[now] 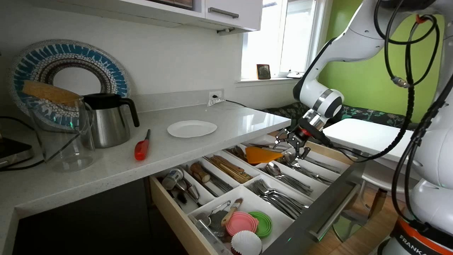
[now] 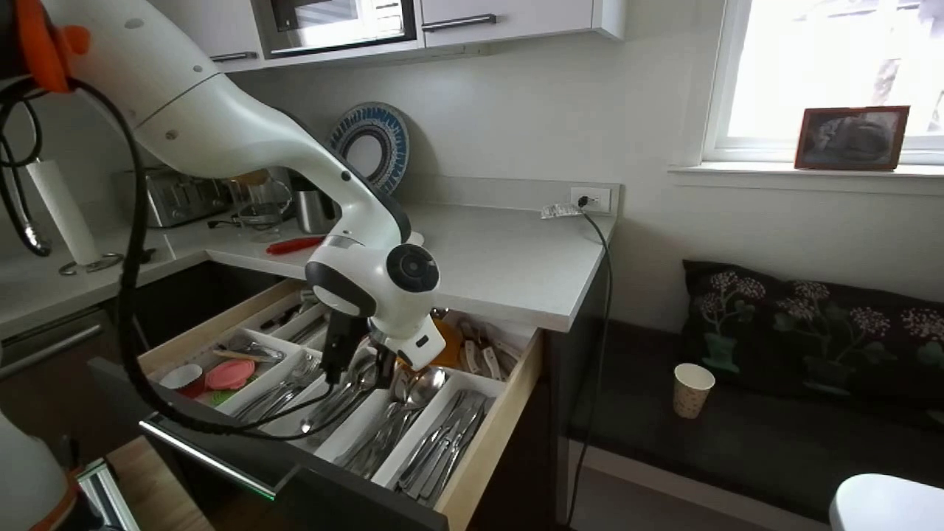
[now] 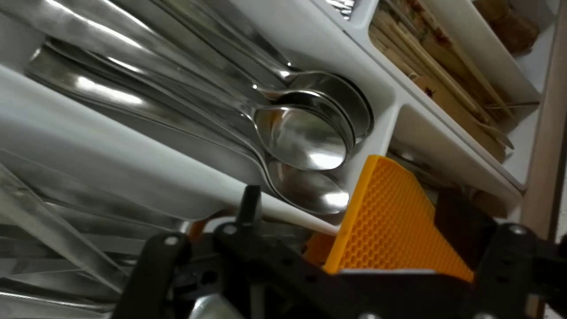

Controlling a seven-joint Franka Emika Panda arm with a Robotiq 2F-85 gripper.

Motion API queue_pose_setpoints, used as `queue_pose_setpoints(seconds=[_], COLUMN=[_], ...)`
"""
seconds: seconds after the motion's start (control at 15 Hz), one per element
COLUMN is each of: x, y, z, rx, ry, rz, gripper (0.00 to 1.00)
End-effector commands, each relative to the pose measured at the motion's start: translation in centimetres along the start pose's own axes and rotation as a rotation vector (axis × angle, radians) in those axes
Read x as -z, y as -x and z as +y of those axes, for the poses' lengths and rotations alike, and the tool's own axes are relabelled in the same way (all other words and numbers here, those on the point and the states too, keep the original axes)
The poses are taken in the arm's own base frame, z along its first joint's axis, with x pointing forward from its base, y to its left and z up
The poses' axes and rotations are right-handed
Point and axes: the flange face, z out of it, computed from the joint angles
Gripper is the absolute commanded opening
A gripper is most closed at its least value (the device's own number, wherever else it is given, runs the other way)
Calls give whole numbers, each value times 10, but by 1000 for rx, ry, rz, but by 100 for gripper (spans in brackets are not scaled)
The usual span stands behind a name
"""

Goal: Move the orange mat from the counter to the drawer

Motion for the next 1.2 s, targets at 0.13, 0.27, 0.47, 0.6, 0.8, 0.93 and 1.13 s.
queue_pose_setpoints(seconds=[0.13, 0.27, 0.47, 0.6, 0.8, 0.93, 1.13], x=[-12, -13, -12, -11, -9, -6, 3], y=[-27, -32, -38, -41, -44, -43, -38], z=[2, 1, 0, -1, -1, -1, -3], rx=[-9, -12, -16, -19, -18, -10, 12], ry=[-71, -90, -113, -119, -121, -122, -123], rz=[34, 40, 47, 51, 59, 63, 64], gripper=[100, 100, 82, 58, 35, 19, 1])
